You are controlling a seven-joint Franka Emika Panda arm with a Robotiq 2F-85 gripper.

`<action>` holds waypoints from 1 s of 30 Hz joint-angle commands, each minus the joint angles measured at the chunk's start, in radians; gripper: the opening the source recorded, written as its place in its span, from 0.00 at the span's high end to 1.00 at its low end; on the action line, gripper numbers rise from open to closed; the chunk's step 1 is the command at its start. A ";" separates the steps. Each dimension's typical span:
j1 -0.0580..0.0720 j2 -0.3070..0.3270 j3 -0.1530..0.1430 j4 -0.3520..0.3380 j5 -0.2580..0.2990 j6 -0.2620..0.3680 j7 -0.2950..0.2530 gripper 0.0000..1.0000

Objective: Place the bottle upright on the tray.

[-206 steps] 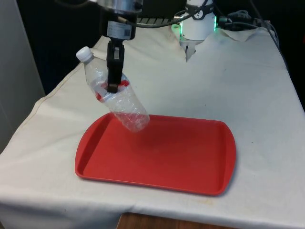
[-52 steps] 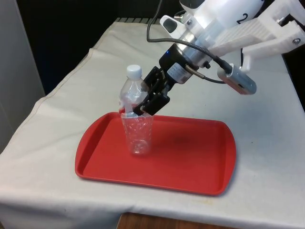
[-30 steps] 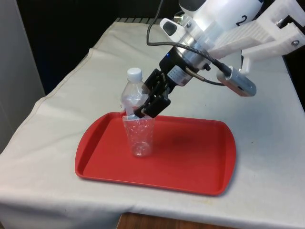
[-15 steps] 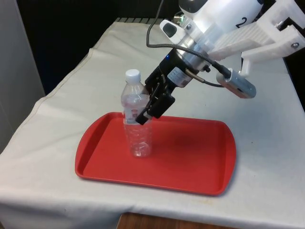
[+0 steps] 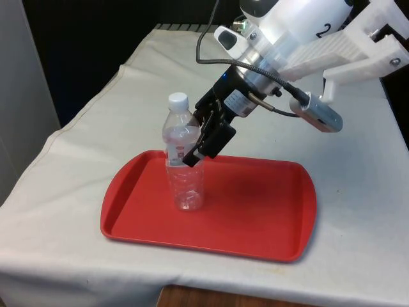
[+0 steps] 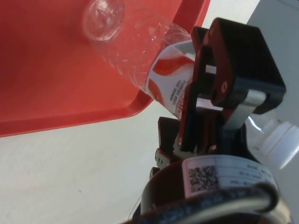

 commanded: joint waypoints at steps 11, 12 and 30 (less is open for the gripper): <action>-0.004 -0.017 0.006 0.006 0.012 -0.010 0.002 0.00; -0.004 -0.019 0.007 0.006 0.013 -0.010 0.002 0.00; -0.007 -0.059 0.008 0.008 0.048 -0.011 0.005 0.00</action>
